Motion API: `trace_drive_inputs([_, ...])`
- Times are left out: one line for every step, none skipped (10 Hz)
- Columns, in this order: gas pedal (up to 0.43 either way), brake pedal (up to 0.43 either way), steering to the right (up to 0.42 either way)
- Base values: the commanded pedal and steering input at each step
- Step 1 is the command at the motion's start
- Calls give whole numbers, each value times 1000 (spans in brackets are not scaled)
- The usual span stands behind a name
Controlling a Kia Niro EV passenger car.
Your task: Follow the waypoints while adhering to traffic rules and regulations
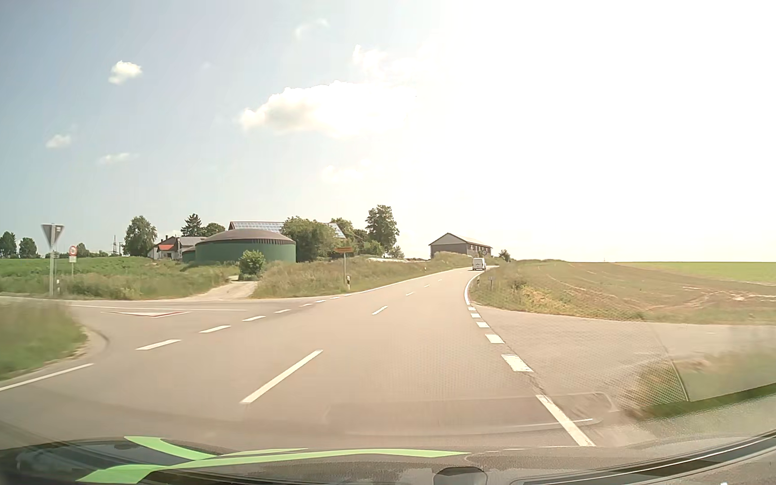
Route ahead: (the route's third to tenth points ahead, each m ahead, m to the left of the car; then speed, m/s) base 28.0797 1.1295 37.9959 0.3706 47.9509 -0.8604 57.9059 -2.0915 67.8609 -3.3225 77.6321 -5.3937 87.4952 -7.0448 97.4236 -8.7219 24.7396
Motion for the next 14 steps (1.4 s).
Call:
trace_drive_inputs([209, 0, 9])
trace_drive_inputs([209, 0, 9])
trace_drive_inputs([209, 0, 10])
trace_drive_inputs([209, 0, 10])
trace_drive_inputs([209, 0, 10])
trace_drive_inputs([209, 0, 11])
trace_drive_inputs([209, 0, 12])
trace_drive_inputs([209, 0, 14])
trace_drive_inputs([209, 0, 17])
trace_drive_inputs([209, 0, 17])
trace_drive_inputs([209, 0, 17])
trace_drive_inputs([220, 0, 16])
trace_drive_inputs([240, 0, 16])
trace_drive_inputs([248, 0, 16])
